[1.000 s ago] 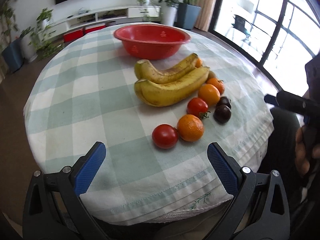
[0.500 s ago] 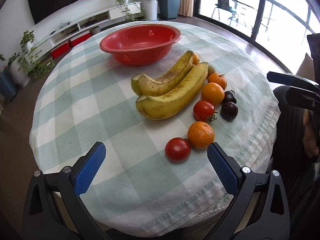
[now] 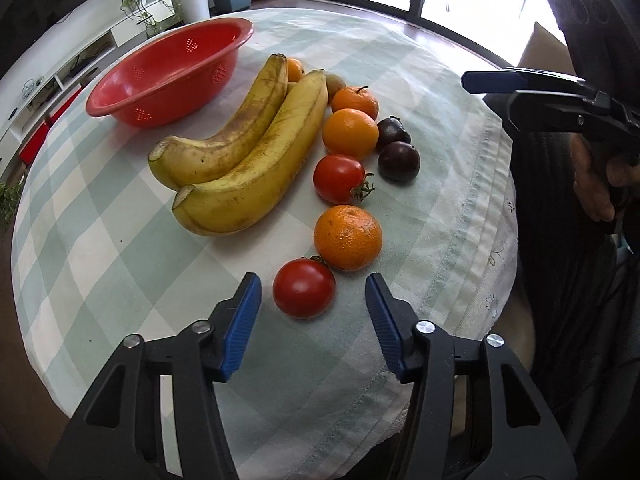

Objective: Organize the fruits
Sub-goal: 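Move the left tool to the red tomato and close its fingers on it, then lift the red tomato with the left tool while the right tool grasps a dark cherry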

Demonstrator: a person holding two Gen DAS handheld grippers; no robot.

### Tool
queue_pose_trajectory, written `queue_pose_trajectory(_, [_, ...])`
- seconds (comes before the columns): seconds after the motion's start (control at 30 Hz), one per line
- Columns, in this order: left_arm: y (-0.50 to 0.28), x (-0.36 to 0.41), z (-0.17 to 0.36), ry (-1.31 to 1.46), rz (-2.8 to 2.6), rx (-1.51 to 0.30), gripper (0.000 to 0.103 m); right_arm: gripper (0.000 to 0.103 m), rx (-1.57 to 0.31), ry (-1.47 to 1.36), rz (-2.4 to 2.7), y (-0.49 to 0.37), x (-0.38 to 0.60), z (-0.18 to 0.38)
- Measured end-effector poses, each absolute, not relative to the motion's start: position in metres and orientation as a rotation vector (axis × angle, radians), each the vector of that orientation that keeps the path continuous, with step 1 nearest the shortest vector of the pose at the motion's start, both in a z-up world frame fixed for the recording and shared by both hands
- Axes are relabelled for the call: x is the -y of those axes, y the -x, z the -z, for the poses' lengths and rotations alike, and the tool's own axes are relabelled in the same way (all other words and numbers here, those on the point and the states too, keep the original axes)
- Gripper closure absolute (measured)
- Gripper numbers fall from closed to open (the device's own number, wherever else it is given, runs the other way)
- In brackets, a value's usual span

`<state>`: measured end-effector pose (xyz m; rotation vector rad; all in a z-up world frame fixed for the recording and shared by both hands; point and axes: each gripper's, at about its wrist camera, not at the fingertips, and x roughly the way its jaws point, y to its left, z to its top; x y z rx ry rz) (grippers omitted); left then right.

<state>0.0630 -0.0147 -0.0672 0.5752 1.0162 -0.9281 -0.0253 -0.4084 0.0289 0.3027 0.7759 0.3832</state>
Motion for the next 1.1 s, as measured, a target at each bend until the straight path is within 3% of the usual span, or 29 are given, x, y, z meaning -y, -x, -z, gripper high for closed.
queue_pose_trajectory(0.1, [-0.062,0.017,0.073,-0.593,0.941,-1.024,0.067,0.018,-0.780,-0.324,-0.382,0.025,0.411,-0.027])
queue_pose_trajectory(0.27, [-0.061,0.017,0.076,-0.603,0.950,-1.025,0.072,0.018,-0.793,-0.328,-0.379,0.023,0.410,-0.024])
queue_pose_trajectory(0.67, [-0.064,0.008,0.076,-0.532,0.906,-1.020,0.074,0.019,-0.833,-0.318,-0.370,0.016,0.404,-0.016])
queue_pose_trajectory(1.1, [-0.069,-0.030,0.047,-0.244,0.835,-0.962,0.074,0.034,-0.892,-0.235,-0.363,0.016,0.381,-0.003])
